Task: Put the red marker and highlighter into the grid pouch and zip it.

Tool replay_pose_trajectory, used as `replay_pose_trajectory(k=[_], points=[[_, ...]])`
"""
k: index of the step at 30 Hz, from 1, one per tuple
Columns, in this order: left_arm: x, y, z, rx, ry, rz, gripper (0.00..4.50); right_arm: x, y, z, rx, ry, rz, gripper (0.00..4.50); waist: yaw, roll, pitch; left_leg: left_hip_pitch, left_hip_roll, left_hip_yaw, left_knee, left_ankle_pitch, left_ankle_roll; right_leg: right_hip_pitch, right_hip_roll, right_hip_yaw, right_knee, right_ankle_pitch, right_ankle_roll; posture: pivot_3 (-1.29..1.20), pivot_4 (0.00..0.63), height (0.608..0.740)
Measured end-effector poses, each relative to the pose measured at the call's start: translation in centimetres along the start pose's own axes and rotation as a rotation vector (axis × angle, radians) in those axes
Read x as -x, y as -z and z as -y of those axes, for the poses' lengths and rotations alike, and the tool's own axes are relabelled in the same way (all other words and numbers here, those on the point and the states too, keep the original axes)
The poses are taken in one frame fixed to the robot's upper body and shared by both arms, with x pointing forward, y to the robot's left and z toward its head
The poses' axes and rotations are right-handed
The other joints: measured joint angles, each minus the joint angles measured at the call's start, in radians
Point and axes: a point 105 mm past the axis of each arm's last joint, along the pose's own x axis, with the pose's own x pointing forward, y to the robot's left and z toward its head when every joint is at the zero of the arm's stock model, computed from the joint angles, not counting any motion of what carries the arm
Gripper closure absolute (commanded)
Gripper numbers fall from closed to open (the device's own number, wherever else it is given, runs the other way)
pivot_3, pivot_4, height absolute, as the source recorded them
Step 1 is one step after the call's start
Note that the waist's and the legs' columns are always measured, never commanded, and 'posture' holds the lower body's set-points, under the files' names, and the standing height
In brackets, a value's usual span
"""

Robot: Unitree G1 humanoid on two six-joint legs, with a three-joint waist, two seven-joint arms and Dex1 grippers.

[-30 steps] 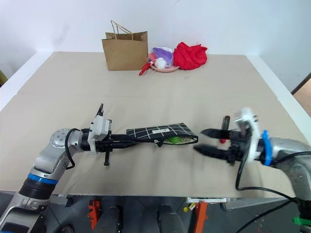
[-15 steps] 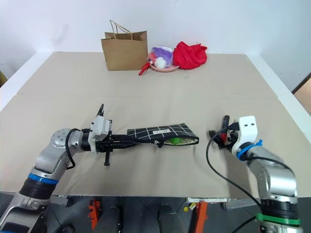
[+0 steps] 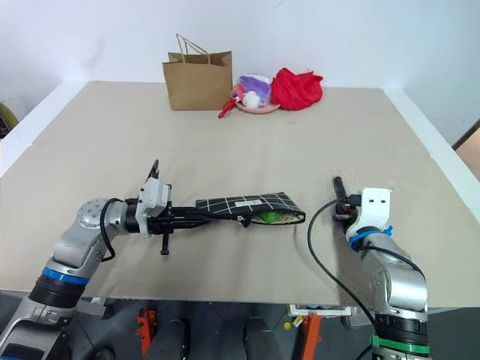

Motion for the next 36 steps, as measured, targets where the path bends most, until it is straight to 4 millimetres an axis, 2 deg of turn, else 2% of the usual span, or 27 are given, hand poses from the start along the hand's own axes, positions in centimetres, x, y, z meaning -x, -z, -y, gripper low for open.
replay_pose_trajectory(k=[5,9,10,11,15,17,19,22,31,36], points=[[0.0,0.0,0.0,0.000,-0.001,0.000,4.50,0.1,-0.2,0.0,0.040,-0.016,0.008,3.91,0.000,-0.002,-0.001,0.000,0.000,0.000,0.000,0.000,0.000,0.002,0.000,0.000,-0.002,0.000,0.000,0.00,0.150,0.740],[0.0,0.0,0.0,0.000,0.001,0.000,4.50,0.5,-1.1,-0.2,0.122,-0.170,0.023,3.91,-0.002,0.000,0.000,0.000,0.000,0.000,-0.001,0.000,0.000,0.001,-0.001,0.000,-0.002,0.000,0.001,0.00,0.150,0.740],[0.0,0.0,0.0,0.000,0.003,0.000,4.50,1.1,-2.4,-1.0,0.162,-0.325,0.052,3.91,-0.003,0.004,0.002,-0.001,0.000,0.001,-0.001,0.000,0.000,0.000,-0.001,0.000,-0.002,0.000,0.001,0.00,0.150,0.740],[0.0,0.0,0.0,0.000,0.004,0.000,4.50,1.5,-3.2,-1.4,0.183,-0.394,0.074,3.91,-0.005,0.006,0.002,-0.001,-0.001,0.001,-0.002,0.000,0.000,0.000,-0.001,0.001,-0.002,0.000,0.002,0.00,0.150,0.740],[-0.1,-0.1,0.2,-0.003,0.024,0.002,4.50,5.4,-8.3,-3.5,0.302,-0.794,0.147,3.91,-0.009,0.007,0.002,0.000,0.000,0.000,-0.005,0.000,0.001,-0.001,0.000,0.000,-0.001,0.000,0.005,0.00,0.150,0.740],[-0.1,-0.1,0.1,-0.002,0.026,0.002,4.50,7.7,-9.4,-4.9,0.322,-0.967,0.132,3.91,-0.008,0.006,0.002,0.000,0.000,0.000,-0.005,-0.001,0.001,0.000,0.000,-0.001,-0.002,-0.001,0.005,0.00,0.150,0.740],[-0.2,-0.1,-0.1,0.000,0.027,0.003,4.50,9.8,-8.9,-6.3,0.324,-1.116,0.048,3.91,-0.006,0.006,0.002,0.000,-0.001,0.000,-0.005,-0.001,0.001,-0.001,-0.001,-0.001,-0.002,-0.001,0.005,0.00,0.150,0.740],[-0.2,-0.3,-0.2,-0.005,0.028,0.007,4.50,12.1,-6.5,-7.9,0.318,-1.273,-0.103,3.91,-0.002,0.005,0.002,-0.001,-0.001,0.000,-0.005,-0.001,0.001,-0.001,-0.001,-0.001,-0.002,-0.002,0.005,0.00,0.150,0.740],[-0.3,-0.1,-0.2,0.001,0.028,0.007,4.50,12.7,-4.4,-8.0,0.308,-1.304,-0.218,3.91,-0.002,0.005,0.002,-0.002,-0.001,0.000,-0.002,-0.001,0.001,-0.002,-0.001,-0.001,-0.002,-0.003,0.002,0.00,0.150,0.740],[-0.3,-0.1,-0.2,0.002,0.029,0.007,4.50,12.7,-4.3,-8.0,0.309,-1.307,-0.221,3.91,-0.003,0.005,0.002,-0.002,-0.001,0.000,-0.002,-0.001,0.001,-0.002,-0.001,-0.001,-0.002,-0.003,0.002,0.00,0.150,0.740]])
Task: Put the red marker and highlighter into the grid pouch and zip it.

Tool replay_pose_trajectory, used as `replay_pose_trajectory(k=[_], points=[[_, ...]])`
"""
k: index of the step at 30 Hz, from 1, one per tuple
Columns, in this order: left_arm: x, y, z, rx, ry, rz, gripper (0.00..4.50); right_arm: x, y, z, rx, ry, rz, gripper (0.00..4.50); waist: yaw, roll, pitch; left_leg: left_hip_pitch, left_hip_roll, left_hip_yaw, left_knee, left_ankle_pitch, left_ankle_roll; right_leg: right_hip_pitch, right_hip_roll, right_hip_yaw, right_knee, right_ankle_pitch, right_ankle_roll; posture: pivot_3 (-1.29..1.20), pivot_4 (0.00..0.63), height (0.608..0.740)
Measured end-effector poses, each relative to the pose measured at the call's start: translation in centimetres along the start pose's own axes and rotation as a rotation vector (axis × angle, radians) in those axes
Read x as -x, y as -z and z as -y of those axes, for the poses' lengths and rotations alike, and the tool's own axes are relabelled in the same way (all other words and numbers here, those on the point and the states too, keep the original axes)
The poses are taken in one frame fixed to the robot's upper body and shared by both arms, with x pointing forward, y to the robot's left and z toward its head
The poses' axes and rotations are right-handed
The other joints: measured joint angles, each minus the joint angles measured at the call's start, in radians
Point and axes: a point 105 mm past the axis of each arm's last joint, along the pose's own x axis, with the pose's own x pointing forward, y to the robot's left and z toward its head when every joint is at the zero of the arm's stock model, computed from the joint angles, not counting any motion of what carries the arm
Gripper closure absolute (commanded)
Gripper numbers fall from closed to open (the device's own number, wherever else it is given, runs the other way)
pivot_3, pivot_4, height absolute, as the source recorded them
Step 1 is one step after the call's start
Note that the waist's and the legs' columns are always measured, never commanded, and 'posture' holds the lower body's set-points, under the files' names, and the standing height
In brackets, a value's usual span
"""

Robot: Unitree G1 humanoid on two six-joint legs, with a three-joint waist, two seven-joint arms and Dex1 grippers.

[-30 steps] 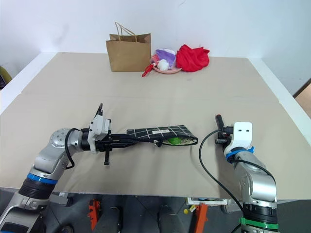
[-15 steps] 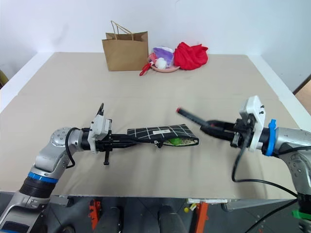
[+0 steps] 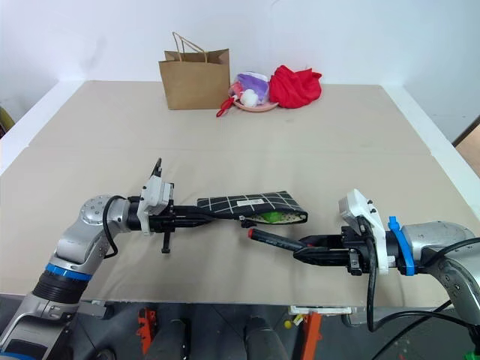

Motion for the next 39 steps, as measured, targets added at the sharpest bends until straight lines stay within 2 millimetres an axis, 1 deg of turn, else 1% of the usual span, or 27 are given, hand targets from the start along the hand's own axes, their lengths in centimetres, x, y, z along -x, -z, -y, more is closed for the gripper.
replay_pose_trajectory(k=[39], points=[[0.00,0.00,0.00,0.000,0.000,0.000,4.50,0.00,0.00,0.00,0.000,0.000,0.000,3.91,0.000,0.000,0.000,0.000,0.000,0.000,0.000,0.000,0.000,0.000,0.000,0.000,0.000,0.001,0.001,0.00,0.150,0.740]])
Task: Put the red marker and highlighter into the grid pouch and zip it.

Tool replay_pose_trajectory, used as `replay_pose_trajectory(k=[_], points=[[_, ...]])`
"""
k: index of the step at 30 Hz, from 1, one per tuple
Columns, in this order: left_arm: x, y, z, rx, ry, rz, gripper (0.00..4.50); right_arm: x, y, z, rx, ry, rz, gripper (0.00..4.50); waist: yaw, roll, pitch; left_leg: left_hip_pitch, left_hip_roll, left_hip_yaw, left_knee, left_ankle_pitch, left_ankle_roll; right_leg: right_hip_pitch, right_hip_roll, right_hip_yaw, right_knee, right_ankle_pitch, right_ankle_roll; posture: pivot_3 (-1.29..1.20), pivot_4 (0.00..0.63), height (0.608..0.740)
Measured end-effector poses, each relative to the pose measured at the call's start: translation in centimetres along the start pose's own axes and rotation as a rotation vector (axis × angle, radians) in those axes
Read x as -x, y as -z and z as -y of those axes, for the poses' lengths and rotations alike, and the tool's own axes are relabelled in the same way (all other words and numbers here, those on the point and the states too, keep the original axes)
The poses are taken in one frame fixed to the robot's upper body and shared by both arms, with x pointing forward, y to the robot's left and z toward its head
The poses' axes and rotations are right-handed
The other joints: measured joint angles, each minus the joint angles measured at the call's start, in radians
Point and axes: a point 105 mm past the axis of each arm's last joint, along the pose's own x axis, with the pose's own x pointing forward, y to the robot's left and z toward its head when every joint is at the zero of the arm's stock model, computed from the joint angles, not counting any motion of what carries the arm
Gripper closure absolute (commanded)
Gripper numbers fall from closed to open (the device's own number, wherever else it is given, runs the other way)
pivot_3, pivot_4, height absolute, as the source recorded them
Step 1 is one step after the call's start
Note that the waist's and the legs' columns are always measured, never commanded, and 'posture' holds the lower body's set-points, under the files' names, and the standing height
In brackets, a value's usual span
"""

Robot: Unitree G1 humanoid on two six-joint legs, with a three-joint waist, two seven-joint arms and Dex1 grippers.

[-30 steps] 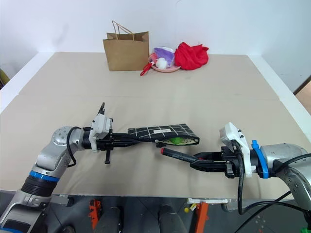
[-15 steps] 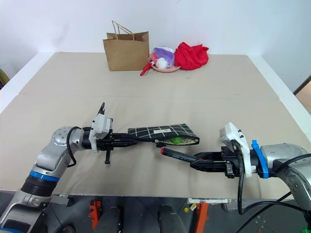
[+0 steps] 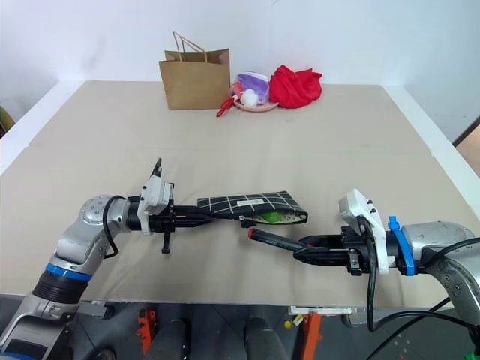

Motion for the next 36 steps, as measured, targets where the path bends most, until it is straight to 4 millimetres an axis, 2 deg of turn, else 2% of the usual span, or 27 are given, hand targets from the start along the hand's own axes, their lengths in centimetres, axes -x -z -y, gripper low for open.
replay_pose_trajectory(k=[20,21,23,25,31,36], points=[[0.0,0.0,0.0,0.000,0.000,0.000,4.50,0.0,0.0,0.0,0.000,0.000,0.000,3.91,0.000,0.000,0.000,0.000,0.000,0.000,0.000,0.000,0.000,0.000,0.000,0.000,0.000,0.000,0.000,0.00,0.150,0.740],[0.1,0.0,0.0,0.001,-0.003,-0.002,4.50,-0.1,-0.2,0.3,-0.004,0.011,0.010,3.91,0.000,0.000,0.000,0.000,0.000,0.000,0.000,0.000,0.000,0.000,0.000,0.000,0.000,0.000,0.001,0.00,0.150,0.740],[-0.1,0.0,0.0,0.000,-0.006,0.002,4.50,-0.3,-2.0,2.7,-0.010,0.112,0.109,3.91,-0.010,-0.001,0.001,0.000,0.000,0.001,0.001,0.001,-0.001,-0.001,0.000,0.000,0.000,0.002,-0.002,0.00,0.150,0.740],[-0.3,-0.1,0.2,-0.006,-0.001,0.004,4.50,-0.3,-2.5,4.2,-0.048,0.184,0.147,3.91,-0.009,-0.002,0.001,0.000,0.000,0.000,0.001,0.001,0.000,0.000,0.000,0.000,0.000,0.002,-0.002,0.00,0.150,0.740],[-0.2,-0.2,0.1,-0.012,-0.013,0.000,4.50,-0.5,-1.8,4.9,-0.103,0.218,0.131,3.91,0.002,-0.002,0.001,-0.001,0.000,0.000,0.000,0.001,0.001,-0.001,0.000,0.000,0.000,0.002,0.003,0.00,0.150,0.740],[-0.2,-0.2,0.1,-0.012,-0.015,-0.001,4.50,-0.5,-1.8,4.5,-0.099,0.183,0.127,3.91,0.002,-0.001,0.001,-0.001,0.000,0.000,-0.002,0.001,0.001,-0.001,0.000,0.000,0.000,0.002,0.003,0.00,0.150,0.740]])
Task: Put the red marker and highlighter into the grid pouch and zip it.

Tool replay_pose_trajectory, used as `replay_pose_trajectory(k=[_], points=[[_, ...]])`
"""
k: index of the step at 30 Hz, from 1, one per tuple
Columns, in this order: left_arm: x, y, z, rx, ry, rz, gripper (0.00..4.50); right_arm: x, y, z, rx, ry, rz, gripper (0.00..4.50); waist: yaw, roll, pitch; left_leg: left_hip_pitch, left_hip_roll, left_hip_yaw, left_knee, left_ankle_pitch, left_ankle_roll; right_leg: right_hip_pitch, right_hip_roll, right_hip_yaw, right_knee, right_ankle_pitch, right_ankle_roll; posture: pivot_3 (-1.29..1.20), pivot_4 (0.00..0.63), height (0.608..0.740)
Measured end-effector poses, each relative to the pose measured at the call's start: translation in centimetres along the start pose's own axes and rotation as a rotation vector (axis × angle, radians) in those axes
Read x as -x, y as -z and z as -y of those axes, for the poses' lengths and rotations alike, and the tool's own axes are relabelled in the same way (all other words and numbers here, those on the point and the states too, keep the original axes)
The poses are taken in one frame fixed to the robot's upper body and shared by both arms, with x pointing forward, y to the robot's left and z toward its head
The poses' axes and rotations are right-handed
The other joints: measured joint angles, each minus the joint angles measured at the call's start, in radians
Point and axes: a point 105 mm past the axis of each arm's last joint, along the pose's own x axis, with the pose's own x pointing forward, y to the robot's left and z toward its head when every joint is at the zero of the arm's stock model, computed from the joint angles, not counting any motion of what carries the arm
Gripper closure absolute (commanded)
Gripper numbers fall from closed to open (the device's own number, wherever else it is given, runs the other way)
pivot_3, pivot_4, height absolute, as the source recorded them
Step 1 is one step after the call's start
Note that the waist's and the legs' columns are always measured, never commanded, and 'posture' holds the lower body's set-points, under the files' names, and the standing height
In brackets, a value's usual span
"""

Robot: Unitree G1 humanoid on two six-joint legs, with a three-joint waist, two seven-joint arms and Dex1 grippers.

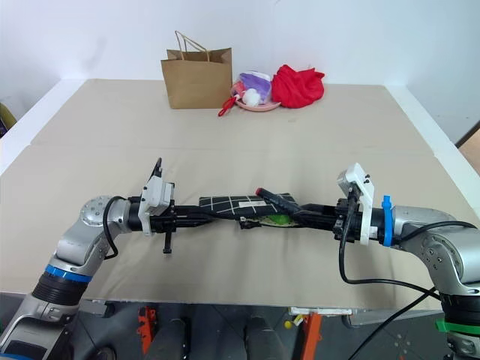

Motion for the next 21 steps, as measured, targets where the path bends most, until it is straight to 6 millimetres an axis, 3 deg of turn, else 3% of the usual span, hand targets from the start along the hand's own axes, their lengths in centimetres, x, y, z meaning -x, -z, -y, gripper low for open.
replay_pose_trajectory(k=[7,21], points=[[0.1,0.1,0.0,0.002,-0.002,-0.007,4.50,0.8,0.5,-2.5,0.035,-0.153,-0.078,3.91,0.000,0.000,0.000,0.000,0.000,0.000,0.001,0.000,0.000,0.000,0.000,0.000,0.000,0.000,0.000,0.00,0.150,0.740],[0.1,0.1,0.0,0.002,-0.001,-0.006,4.50,1.5,1.6,-1.7,-0.002,-0.110,-0.116,3.91,-0.002,0.000,0.000,0.000,0.000,0.000,0.001,0.000,0.000,0.000,0.000,0.000,0.000,0.000,0.000,0.00,0.150,0.740]])
